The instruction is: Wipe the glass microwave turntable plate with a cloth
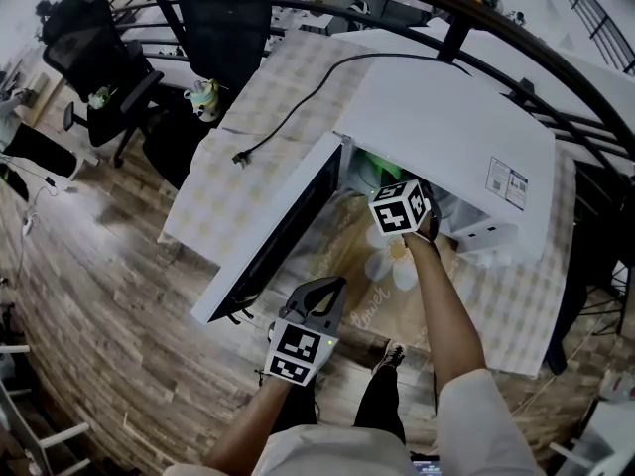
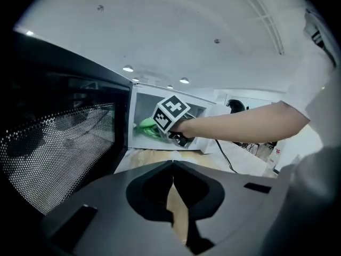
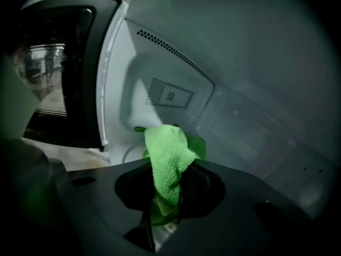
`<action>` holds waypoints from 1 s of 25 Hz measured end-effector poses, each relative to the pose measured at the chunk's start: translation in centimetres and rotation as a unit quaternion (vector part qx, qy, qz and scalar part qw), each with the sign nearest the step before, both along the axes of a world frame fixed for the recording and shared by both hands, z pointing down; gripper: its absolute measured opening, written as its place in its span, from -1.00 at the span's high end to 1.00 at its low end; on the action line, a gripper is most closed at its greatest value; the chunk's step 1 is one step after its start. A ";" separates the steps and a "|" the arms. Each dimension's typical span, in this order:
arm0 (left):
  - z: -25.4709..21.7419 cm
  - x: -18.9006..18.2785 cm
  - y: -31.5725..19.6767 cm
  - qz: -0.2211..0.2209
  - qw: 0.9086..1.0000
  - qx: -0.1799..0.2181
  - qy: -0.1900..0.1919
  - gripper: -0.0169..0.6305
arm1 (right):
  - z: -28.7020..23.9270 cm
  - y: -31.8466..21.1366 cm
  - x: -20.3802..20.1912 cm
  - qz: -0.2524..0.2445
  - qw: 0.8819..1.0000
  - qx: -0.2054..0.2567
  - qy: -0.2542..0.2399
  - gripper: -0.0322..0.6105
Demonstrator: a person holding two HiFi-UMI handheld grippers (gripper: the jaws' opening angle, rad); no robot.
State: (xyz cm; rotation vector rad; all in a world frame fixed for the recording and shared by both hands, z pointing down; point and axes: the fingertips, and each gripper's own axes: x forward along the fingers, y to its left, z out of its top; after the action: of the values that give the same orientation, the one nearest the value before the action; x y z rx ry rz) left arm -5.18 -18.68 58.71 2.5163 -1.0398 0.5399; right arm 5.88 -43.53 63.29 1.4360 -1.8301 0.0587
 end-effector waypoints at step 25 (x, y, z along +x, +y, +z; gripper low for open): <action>-21.2 2.7 -1.4 -0.037 0.984 0.171 0.018 0.90 | -24.5 23.4 9.0 -0.039 0.987 0.095 -0.127 0.63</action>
State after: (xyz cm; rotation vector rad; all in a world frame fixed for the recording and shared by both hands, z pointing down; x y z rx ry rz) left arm -2.45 -20.06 37.50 2.7520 -1.3020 0.3156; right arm 14.88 -20.15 38.82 1.5428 -2.1467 0.0302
